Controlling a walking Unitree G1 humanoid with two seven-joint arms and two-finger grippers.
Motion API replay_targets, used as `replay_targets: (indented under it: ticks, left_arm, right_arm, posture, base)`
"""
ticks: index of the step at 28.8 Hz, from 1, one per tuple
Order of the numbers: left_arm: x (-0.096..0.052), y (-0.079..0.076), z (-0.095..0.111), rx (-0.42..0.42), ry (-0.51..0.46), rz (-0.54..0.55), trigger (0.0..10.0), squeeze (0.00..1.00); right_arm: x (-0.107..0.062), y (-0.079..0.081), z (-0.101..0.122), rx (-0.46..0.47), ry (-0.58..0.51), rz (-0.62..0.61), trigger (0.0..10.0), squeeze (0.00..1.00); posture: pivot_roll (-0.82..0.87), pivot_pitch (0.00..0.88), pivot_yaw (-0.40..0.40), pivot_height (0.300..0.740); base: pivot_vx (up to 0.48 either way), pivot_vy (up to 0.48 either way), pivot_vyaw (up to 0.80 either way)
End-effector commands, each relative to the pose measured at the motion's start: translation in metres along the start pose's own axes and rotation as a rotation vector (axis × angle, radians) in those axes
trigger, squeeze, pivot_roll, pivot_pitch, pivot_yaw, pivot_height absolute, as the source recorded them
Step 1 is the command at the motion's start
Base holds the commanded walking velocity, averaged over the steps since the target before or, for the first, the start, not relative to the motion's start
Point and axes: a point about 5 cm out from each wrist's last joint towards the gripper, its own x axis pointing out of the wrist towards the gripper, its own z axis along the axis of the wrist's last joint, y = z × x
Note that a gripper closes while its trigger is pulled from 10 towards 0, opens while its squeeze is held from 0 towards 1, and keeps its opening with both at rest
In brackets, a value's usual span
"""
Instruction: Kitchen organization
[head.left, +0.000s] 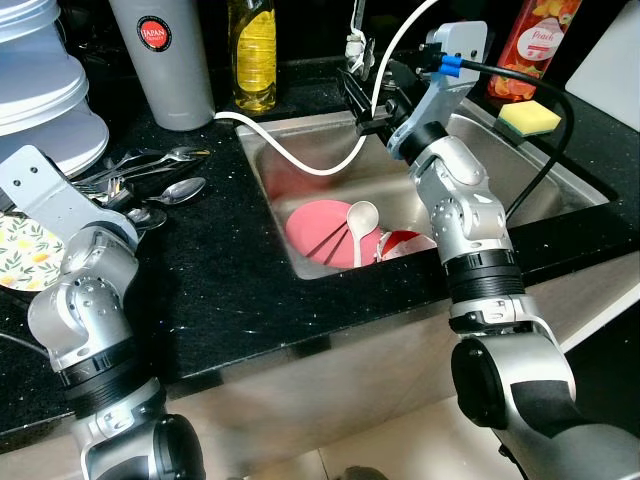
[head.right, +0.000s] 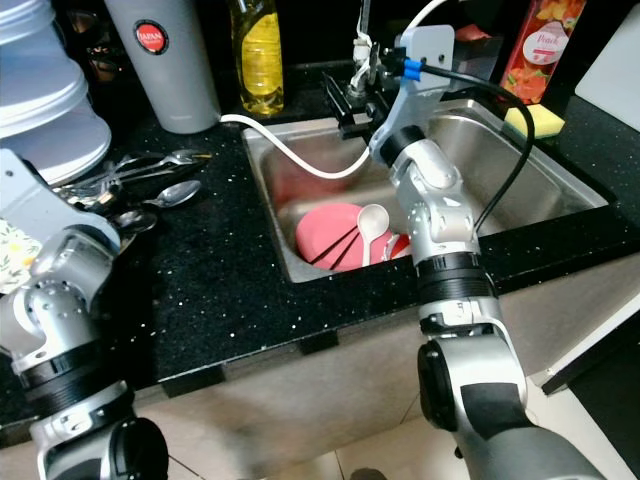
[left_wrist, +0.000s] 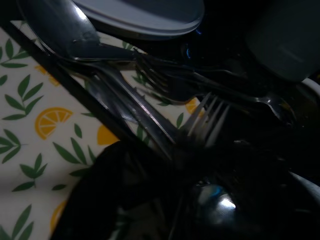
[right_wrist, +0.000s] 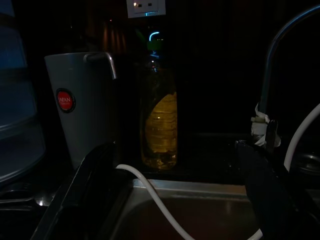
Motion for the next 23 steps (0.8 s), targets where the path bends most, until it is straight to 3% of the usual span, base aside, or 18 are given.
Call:
replay_targets:
  ticks: [1, 4, 12, 17, 18, 22, 23]
  left_arm:
    - [0.005, 0.006, -0.020, 0.015, 0.082, 0.039, 0.0, 0.00]
    - [0.007, 0.012, -0.024, 0.027, 0.090, 0.084, 0.0, 0.00]
    - [0.011, 0.024, -0.022, -0.036, 0.058, 0.139, 0.0, 0.00]
    - [0.008, 0.026, -0.005, -0.105, -0.074, 0.149, 0.0, 0.00]
    - [0.005, 0.025, 0.005, -0.116, -0.142, 0.143, 0.0, 0.00]
    - [0.000, 0.022, 0.020, -0.055, -0.242, 0.162, 0.0, 0.00]
    - [-0.004, 0.017, 0.029, -0.008, -0.288, 0.156, 9.9, 0.00]
  right_arm:
    - [-0.002, 0.001, -0.001, 0.003, 0.002, 0.007, 10.0, 0.00]
    - [-0.002, 0.002, -0.001, 0.005, 0.002, 0.008, 10.0, 0.00]
    - [-0.002, 0.002, 0.000, 0.009, -0.001, 0.012, 10.0, 0.00]
    - [-0.001, 0.002, 0.001, 0.012, -0.004, 0.013, 10.0, 0.00]
    - [-0.001, 0.002, 0.001, 0.014, -0.005, 0.013, 10.0, 0.00]
    - [-0.001, 0.003, 0.001, 0.016, -0.006, 0.012, 10.0, 0.00]
    - [-0.001, 0.003, 0.001, 0.017, -0.006, 0.011, 10.0, 0.00]
  posture:
    - [-0.02, 0.002, -0.013, 0.740]
    - [-0.02, 0.000, -0.014, 0.740]
    - [-0.02, 0.000, -0.019, 0.740]
    - [-0.02, 0.000, -0.021, 0.740]
    - [-0.01, 0.002, -0.022, 0.740]
    - [-0.01, 0.004, -0.022, 0.740]
    - [-0.01, 0.004, -0.022, 0.740]
  base:
    - [0.000, 0.000, 0.00]
    - [0.000, 0.000, 0.00]
    - [0.000, 0.000, 0.00]
    - [0.000, 0.000, 0.00]
    - [0.000, 0.000, 0.00]
    - [0.000, 0.000, 0.00]
    - [0.000, 0.000, 0.00]
